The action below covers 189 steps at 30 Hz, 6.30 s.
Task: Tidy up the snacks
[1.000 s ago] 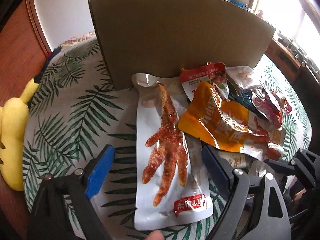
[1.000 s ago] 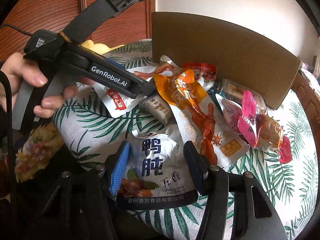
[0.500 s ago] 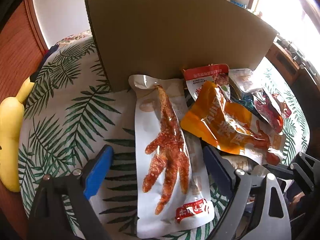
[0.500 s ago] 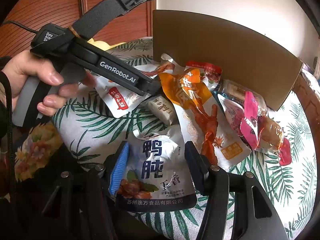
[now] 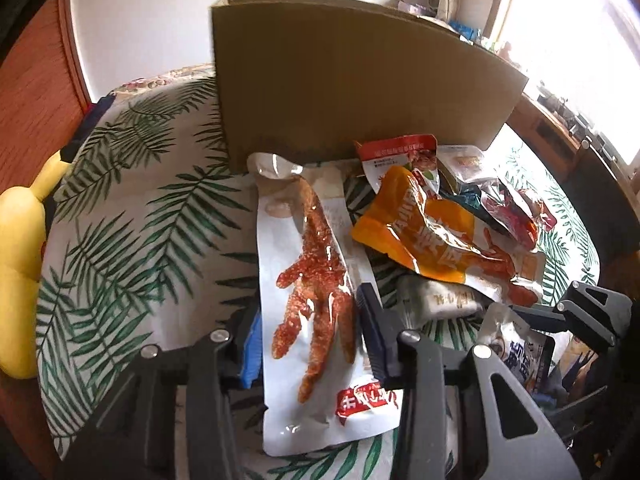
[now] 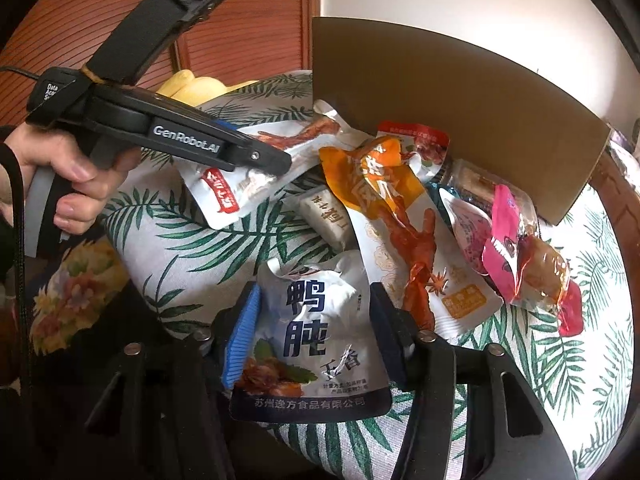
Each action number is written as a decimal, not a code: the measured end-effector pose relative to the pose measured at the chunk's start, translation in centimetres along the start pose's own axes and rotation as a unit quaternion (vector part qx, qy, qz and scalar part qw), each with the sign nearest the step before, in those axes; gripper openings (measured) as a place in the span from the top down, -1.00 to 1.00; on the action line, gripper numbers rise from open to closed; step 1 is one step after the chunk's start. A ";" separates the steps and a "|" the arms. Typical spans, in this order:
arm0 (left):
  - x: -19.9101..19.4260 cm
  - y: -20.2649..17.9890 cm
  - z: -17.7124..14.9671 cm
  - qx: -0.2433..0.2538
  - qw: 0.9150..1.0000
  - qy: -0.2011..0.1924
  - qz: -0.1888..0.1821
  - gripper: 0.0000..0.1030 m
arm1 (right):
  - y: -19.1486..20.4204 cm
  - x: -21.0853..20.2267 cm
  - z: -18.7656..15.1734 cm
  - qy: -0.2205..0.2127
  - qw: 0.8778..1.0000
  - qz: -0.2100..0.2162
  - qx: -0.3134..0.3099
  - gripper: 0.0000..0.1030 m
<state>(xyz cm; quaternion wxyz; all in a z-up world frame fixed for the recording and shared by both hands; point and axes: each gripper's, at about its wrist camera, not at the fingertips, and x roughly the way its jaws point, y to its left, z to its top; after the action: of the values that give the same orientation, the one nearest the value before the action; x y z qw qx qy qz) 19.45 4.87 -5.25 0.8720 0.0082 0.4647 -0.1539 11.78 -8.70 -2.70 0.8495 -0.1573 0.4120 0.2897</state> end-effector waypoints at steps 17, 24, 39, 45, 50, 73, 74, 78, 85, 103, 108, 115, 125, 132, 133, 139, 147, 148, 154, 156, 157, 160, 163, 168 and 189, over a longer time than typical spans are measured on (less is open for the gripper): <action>-3.1 1.4 -2.8 -0.011 0.999 -0.036 0.005 0.23 | -0.9 -2.7 1.4 -0.043 0.999 0.013 0.012 0.48; -4.3 0.9 -2.2 -0.015 0.998 -0.057 -0.017 0.70 | -0.9 -3.4 2.4 -0.059 0.998 0.026 0.026 0.92; -6.9 -0.6 -2.3 0.000 0.996 -0.086 -0.026 0.76 | -0.5 -5.3 3.4 -0.085 0.996 0.012 0.010 0.93; -8.3 -1.7 -2.1 0.019 0.994 -0.104 -0.026 0.81 | -1.0 -6.7 4.5 -0.100 0.995 -0.005 0.001 0.92; -9.9 -1.8 -1.9 0.012 0.992 -0.123 -0.030 0.83 | -1.7 -7.6 4.8 -0.108 0.994 -0.016 0.001 0.92; -16.6 -4.6 7.2 0.054 0.975 -0.211 -0.034 0.87 | -7.8 -11.5 12.9 -0.170 0.981 -0.089 0.001 0.92; -16.7 -4.6 8.1 0.054 0.974 -0.216 -0.034 0.87 | -8.1 -11.4 13.3 -0.171 0.981 -0.090 0.003 0.92; -16.7 -4.3 11.3 0.050 0.971 -0.232 -0.033 0.87 | -10.3 -11.0 14.9 -0.174 0.980 -0.101 0.014 0.92; -14.3 -3.7 16.2 0.031 0.971 -0.235 -0.029 0.87 | -13.8 -8.9 17.5 -0.170 0.977 -0.120 0.045 0.92; -4.6 -3.2 18.6 0.014 0.987 -0.161 -0.016 0.86 | -17.9 -2.6 17.9 -0.124 0.978 -0.133 0.098 0.90; -3.1 -3.8 19.1 0.022 0.988 -0.154 -0.004 0.74 | -18.6 -1.7 17.6 -0.116 0.977 -0.144 0.101 0.76; -3.2 -3.9 18.5 0.017 0.987 -0.155 0.026 0.23 | -18.0 -2.4 16.6 -0.129 0.978 -0.117 0.111 0.67; -5.4 -4.5 15.2 0.017 0.989 -0.141 0.047 0.07 | -13.7 -5.9 12.9 -0.149 0.980 -0.102 0.084 0.55; -6.9 -5.5 12.3 0.028 0.989 -0.136 0.042 -0.05 | -12.4 -7.8 9.9 -0.147 0.981 -0.092 0.088 0.44; -7.1 -5.8 11.8 0.034 0.989 -0.138 0.046 -0.05 | -12.4 -7.9 9.5 -0.146 0.981 -0.094 0.088 0.43; -7.2 -7.0 9.4 0.063 0.989 -0.125 0.047 -0.06 | -12.3 -8.0 6.7 -0.134 0.982 -0.098 0.094 0.31; -5.4 -8.2 5.6 0.063 0.992 -0.109 0.031 -0.06 | -13.6 -6.6 3.6 -0.101 0.983 -0.104 0.112 0.28; -5.1 -8.5 5.1 0.068 0.991 -0.110 0.034 -0.05 | -13.8 -6.4 3.3 -0.098 0.983 -0.105 0.112 0.28; -3.4 -8.4 2.8 0.069 0.994 -0.085 -0.013 -0.06 | -14.8 -5.0 2.2 -0.076 0.986 -0.096 0.116 0.24; -2.7 -8.5 2.3 0.067 0.994 -0.079 -0.020 -0.06 | -15.1 -4.4 2.0 -0.067 0.987 -0.088 0.118 0.24; -2.5 -8.6 2.0 0.070 0.994 -0.080 -0.018 -0.06 | -15.1 -4.2 2.0 -0.065 0.987 -0.084 0.119 0.24; -2.1 -8.9 1.1 0.083 0.992 -0.088 -0.026 -0.05 | -15.2 -3.7 1.8 -0.056 0.989 -0.075 0.117 0.24; -1.5 -9.0 0.6 0.087 0.992 -0.084 -0.031 -0.05 | -15.1 -3.3 1.5 -0.045 0.991 -0.066 0.110 0.24; -0.6 -8.8 0.4 0.080 0.993 -0.076 -0.034 -0.05 | -14.5 -3.2 1.0 -0.029 0.994 -0.054 0.090 0.17; 0.2 -7.7 0.5 0.050 0.995 -0.077 -0.046 -0.04 | -16.2 -1.2 2.8 0.001 0.997 0.000 0.073 0.04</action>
<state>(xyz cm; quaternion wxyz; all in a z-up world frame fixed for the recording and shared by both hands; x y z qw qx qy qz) 17.84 -2.56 -4.14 0.8957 0.0189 0.3878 -0.2168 22.94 -20.39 0.37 0.8581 -0.0949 0.4331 0.2589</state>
